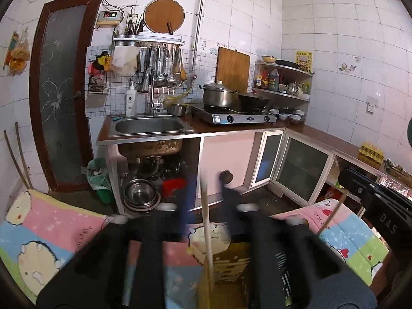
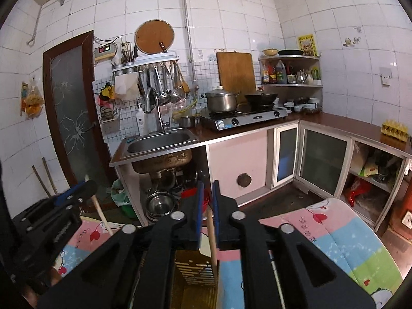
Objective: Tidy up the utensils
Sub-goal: 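Carry the right tool's chopstick over the holder while the left tool carries its own, then open the right tool over the holder while the left tool opens too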
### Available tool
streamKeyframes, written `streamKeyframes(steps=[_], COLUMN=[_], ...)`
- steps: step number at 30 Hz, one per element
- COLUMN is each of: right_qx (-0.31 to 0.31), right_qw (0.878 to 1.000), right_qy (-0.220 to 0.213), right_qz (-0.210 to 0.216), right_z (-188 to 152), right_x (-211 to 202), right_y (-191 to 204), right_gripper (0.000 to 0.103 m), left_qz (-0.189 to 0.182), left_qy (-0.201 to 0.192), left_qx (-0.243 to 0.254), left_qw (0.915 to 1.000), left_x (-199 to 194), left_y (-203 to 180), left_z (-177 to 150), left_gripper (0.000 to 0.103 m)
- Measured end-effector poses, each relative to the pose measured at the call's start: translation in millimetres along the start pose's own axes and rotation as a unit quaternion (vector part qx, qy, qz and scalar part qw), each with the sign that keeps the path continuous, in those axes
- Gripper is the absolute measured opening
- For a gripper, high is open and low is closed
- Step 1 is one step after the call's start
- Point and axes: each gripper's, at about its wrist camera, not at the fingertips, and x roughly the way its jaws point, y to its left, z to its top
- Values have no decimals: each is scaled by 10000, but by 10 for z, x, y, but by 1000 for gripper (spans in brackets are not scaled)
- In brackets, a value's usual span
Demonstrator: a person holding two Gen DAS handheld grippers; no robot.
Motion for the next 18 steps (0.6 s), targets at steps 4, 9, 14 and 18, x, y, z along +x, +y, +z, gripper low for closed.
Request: streamKeyframes(steps=[4, 9, 14, 18], right_qx=[83, 133, 152, 50], right_qw=[9998, 9994, 9988, 9978], right_qy=[-23, 134, 316, 510], right_qz=[-165, -289, -345, -423], right_z=[55, -45, -342, -676], right_x=[-216, -515, -889, -1135], right_y=[-70, -150, -192, -194], right_gripper=[74, 74, 78, 78], left_qz=[284, 514, 694, 801], left_qy=[-234, -125, -104, 282], left_qx=[122, 132, 92, 12], left_qw=[9992, 9985, 9975, 9964], left_x=[-386, -800, -1209, -1354], left_y=[92, 303, 506, 628], left_z=[61, 16, -258, -617], left_gripper=[78, 92, 98, 98])
